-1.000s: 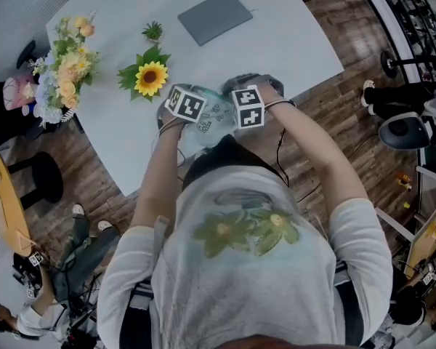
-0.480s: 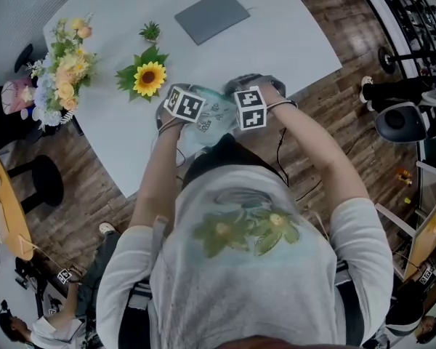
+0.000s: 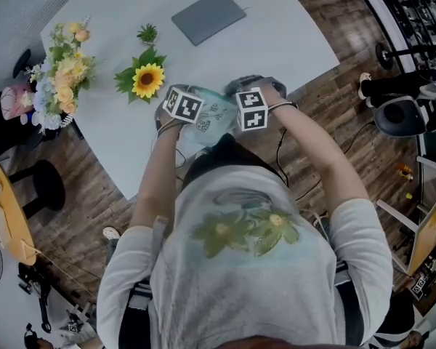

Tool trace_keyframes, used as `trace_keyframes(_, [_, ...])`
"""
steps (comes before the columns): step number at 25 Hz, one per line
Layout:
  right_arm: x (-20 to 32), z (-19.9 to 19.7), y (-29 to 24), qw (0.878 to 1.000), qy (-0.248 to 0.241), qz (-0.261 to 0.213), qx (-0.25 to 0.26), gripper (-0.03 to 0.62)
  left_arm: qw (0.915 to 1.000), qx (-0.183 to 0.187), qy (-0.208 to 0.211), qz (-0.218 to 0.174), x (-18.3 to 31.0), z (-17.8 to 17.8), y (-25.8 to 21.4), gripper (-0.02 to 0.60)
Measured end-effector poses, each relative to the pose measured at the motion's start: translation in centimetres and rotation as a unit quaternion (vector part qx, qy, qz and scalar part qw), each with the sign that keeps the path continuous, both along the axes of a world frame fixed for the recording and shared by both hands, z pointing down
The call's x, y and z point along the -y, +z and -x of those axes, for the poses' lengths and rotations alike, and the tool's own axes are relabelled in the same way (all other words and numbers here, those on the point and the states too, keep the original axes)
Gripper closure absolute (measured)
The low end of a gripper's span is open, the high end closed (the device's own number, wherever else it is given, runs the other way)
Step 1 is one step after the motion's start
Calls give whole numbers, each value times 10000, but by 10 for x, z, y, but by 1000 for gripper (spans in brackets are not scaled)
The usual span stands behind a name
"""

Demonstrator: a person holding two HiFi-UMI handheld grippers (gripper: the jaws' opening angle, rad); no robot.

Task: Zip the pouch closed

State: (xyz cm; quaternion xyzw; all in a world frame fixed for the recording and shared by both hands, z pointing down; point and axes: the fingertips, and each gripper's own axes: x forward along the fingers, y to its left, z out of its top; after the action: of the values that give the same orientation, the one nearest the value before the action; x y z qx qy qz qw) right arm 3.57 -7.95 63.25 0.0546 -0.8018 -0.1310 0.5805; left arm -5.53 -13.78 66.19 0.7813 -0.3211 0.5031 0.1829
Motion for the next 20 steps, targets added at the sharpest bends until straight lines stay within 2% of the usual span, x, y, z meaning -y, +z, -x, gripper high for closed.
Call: trace_keyframes(20, [-9,-9,-1,9993,360,89,25,577,10000,-35,28,12,0,0,0,555])
